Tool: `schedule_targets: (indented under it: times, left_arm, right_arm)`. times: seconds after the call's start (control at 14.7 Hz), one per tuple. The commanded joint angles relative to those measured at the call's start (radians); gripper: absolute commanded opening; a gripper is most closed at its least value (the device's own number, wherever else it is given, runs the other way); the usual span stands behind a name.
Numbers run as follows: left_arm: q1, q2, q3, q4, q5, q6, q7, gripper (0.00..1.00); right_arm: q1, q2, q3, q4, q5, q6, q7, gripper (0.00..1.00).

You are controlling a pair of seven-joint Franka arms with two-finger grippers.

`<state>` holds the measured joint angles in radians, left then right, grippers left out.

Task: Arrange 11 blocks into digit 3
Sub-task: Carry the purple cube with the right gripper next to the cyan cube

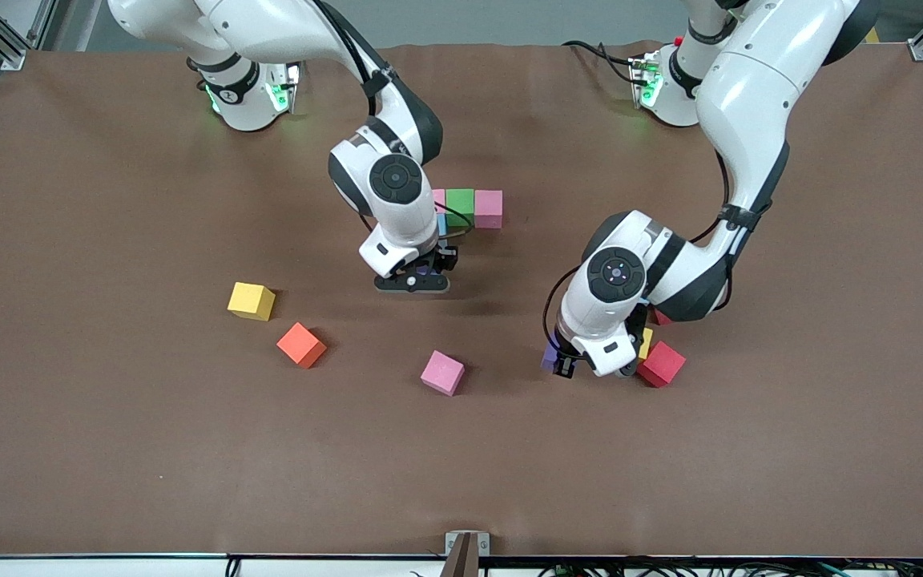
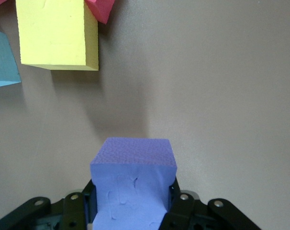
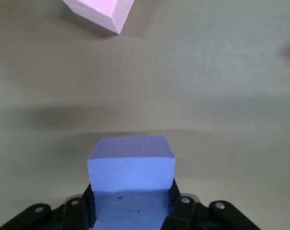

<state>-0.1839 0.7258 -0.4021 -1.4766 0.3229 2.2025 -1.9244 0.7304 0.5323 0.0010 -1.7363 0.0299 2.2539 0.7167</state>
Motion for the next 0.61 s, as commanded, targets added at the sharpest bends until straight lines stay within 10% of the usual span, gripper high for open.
schedule_targets:
  times: [0.0, 0.54]
  left_arm:
    - [0.0, -0.013, -0.001, 0.002, -0.012, -0.02, 0.001, 0.32]
    - [0.0, -0.011, -0.001, 0.001, -0.012, -0.02, 0.001, 0.32]
  right_arm:
    - [0.004, 0.023, -0.006, 0.014, -0.015, -0.004, -0.026, 0.01]
    - [0.023, 0.037, -0.004, -0.04, -0.012, 0.05, -0.036, 0.01]
